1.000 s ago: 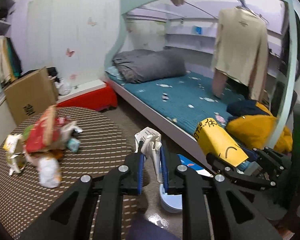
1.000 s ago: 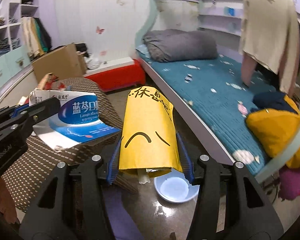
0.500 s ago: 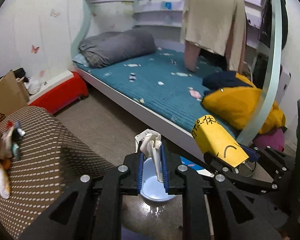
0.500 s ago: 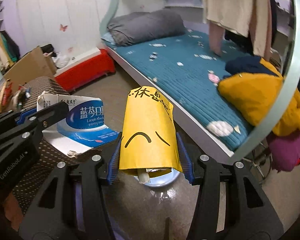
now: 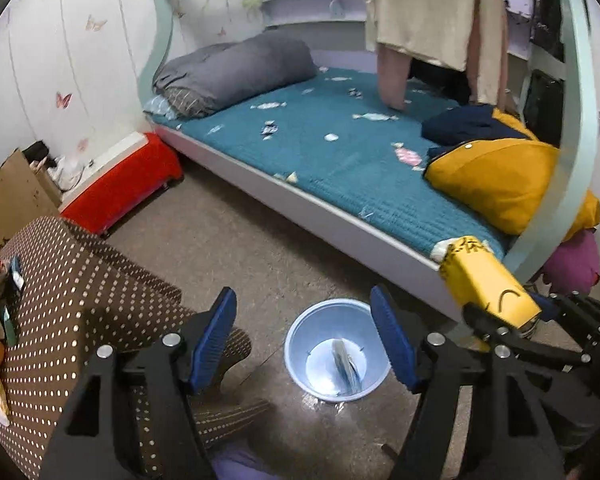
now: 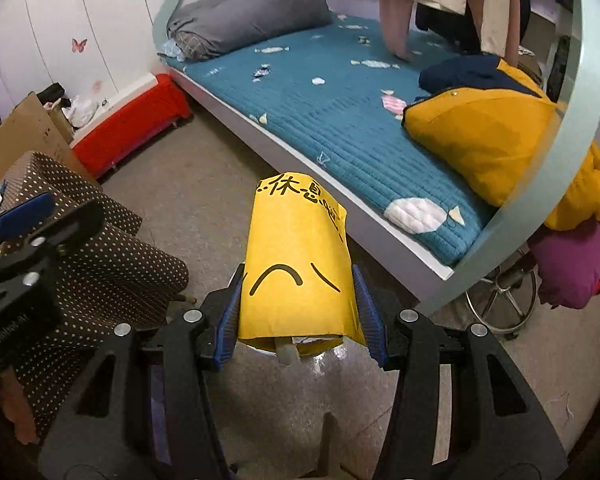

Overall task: Collect trash
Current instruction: 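Carry both items over the blue bucket and open both grippers to drop them, then move both open grippers back toward the polka-dot table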

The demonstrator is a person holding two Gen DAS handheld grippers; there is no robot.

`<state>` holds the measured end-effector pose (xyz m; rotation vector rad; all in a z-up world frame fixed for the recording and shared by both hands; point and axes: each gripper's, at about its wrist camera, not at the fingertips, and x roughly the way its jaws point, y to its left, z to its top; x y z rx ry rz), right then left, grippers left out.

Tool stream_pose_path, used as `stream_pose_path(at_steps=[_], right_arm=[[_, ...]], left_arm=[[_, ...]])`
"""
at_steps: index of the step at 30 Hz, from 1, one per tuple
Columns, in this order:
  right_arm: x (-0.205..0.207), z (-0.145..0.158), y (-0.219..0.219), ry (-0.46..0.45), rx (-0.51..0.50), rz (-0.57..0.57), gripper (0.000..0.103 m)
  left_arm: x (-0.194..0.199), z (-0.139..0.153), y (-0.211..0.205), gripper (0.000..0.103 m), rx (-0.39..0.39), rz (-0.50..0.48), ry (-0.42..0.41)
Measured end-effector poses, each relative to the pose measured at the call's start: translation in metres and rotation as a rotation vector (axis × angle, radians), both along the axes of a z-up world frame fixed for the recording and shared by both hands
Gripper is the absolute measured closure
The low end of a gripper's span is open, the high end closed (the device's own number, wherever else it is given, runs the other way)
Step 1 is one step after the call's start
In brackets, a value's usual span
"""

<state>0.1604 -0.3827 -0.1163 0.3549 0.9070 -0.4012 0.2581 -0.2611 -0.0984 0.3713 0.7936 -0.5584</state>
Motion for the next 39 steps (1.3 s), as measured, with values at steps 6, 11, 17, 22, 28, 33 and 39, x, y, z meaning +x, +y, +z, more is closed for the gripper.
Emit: stream_pose_path(at_steps=[6,11,17,22,28,33,39], right_arm=[[0.030,-0.014,0.010,0.035,0.011,0.059,0.051],[0.047,-0.011,0.009,-0.026,0.011,0.107,0.016],[0.036,-0.016,0.009,-0.007,0.042,0.097,0.016],[0.022,-0.022,0.018,0.020,0.054,0.105,0.016],[0.005,-0.018,0.027,0.016,0.065,0.103,0.016],[-0.009,-0.007,0.032,-0.009,0.059,0.099,0.016],[-0.022,0.007,0.038,-0.041,0.050,0.101,0.016]], left_arm=[[0.014,-0.015,0.018,0.035,0.026,0.055,0.036],[0.019,-0.018,0.031,0.034,0.018,0.093,0.057],[0.018,-0.020,0.039,0.032,0.023,0.114,0.061],[0.011,-0.021,0.039,0.032,0.019,0.104,0.069],[-0.002,-0.019,0.040,0.032,0.012,0.085,0.070],[-0.013,-0.013,0.042,0.032,0.003,0.077,0.058],[-0.030,-0.001,0.049,0.032,-0.016,0.071,0.028]])
